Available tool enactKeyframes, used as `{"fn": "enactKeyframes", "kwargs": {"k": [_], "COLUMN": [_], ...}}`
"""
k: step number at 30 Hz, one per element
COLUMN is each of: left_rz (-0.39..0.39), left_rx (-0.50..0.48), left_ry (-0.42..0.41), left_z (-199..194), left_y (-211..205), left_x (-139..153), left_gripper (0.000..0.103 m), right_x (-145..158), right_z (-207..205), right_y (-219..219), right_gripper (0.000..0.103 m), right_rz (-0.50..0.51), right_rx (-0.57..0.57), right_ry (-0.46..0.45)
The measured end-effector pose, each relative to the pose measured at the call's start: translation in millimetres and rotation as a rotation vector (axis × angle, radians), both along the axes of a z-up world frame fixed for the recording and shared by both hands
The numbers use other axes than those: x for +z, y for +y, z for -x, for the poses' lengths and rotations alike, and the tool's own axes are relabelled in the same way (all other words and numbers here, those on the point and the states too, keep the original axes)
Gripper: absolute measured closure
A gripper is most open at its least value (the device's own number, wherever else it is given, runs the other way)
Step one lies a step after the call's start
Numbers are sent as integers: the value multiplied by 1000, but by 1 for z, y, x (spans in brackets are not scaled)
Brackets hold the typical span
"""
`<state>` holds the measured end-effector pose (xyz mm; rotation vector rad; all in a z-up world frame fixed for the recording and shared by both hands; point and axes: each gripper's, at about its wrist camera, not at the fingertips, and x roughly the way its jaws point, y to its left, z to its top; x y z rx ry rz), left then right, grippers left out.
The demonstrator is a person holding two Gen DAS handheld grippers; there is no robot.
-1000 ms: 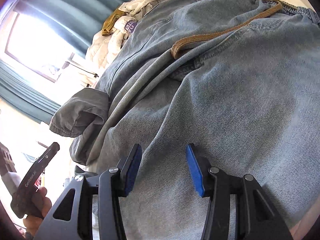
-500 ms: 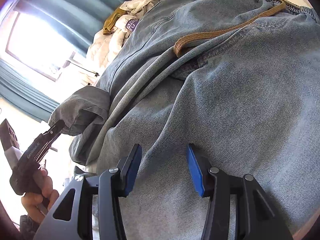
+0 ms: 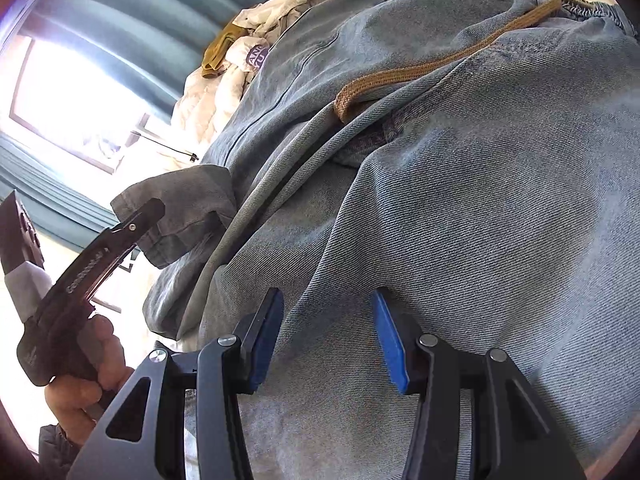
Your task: Fold clothes
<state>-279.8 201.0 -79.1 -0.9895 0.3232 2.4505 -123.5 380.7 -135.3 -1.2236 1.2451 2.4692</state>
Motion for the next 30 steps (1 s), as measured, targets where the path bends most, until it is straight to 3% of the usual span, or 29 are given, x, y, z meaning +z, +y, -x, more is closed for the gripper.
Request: {"fn": "enactKeyframes", "kwargs": {"k": [1, 2, 11, 17, 20, 24, 27, 30], "left_rz": [-11, -26, -246, -313, -331, -327, -319, -368], "left_rx": [22, 46, 297, 468, 545, 636, 708, 764], "left_ry": [-5, -10, 65, 195, 235, 219, 170, 85], "left_z": [2, 3, 15, 21, 23, 28, 27, 27], "left_y": [-5, -11, -123, -222, -275, -343, -384, -418], "left_x": [2, 4, 79, 147, 162, 143, 108, 69], "left_gripper": [83, 97, 98, 98, 98, 98, 98, 98], "right_x": [0, -1, -1, 3, 4, 5, 6, 7], "right_z": [0, 0, -1, -3, -2, 5, 8, 11], "right_y": [0, 1, -1, -4, -8, -15, -21, -28], "right_gripper": [56, 56, 56, 56, 56, 56, 56, 56], "right_rz": [1, 3, -17, -39, -54, -71, -96, -124], "right_rx": [1, 1, 3, 2, 6, 24, 36, 51], "right_ry": [1, 2, 5, 8, 6, -4, -9, -16]}}
